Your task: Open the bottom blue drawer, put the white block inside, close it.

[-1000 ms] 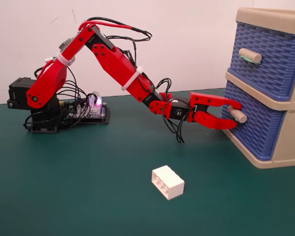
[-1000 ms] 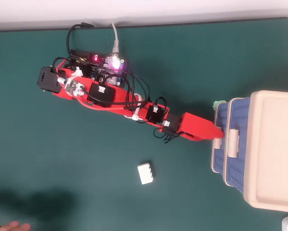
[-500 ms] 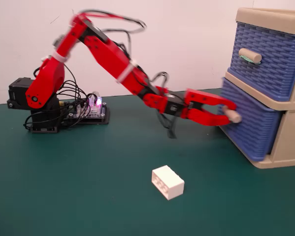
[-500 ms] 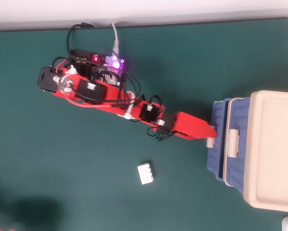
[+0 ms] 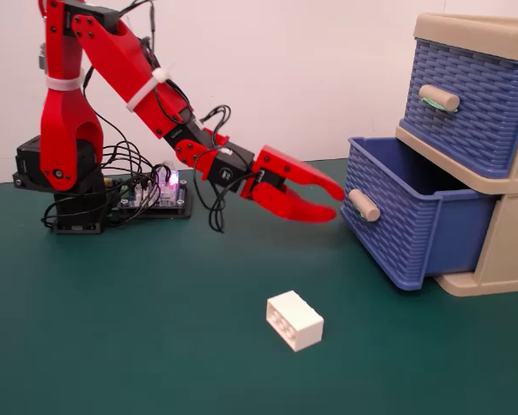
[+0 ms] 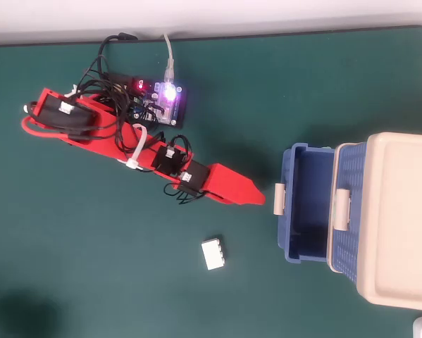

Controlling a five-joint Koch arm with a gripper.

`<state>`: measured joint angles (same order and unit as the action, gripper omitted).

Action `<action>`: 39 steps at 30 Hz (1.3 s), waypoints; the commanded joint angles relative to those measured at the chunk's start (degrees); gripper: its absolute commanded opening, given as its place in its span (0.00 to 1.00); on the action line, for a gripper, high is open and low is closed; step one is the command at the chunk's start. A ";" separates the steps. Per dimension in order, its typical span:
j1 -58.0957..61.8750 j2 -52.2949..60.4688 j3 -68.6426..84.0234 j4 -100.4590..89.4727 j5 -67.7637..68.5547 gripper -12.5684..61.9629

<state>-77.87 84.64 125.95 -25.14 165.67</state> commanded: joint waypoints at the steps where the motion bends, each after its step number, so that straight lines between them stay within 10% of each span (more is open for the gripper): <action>1: -0.35 5.80 -0.79 -0.88 0.88 0.62; 9: 10.63 30.50 -16.61 56.78 -4.75 0.62; 15: 18.46 17.58 -48.34 94.48 -27.16 0.62; 39: 23.55 -24.79 -70.75 97.65 -49.75 0.62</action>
<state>-53.96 58.71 57.39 72.51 115.66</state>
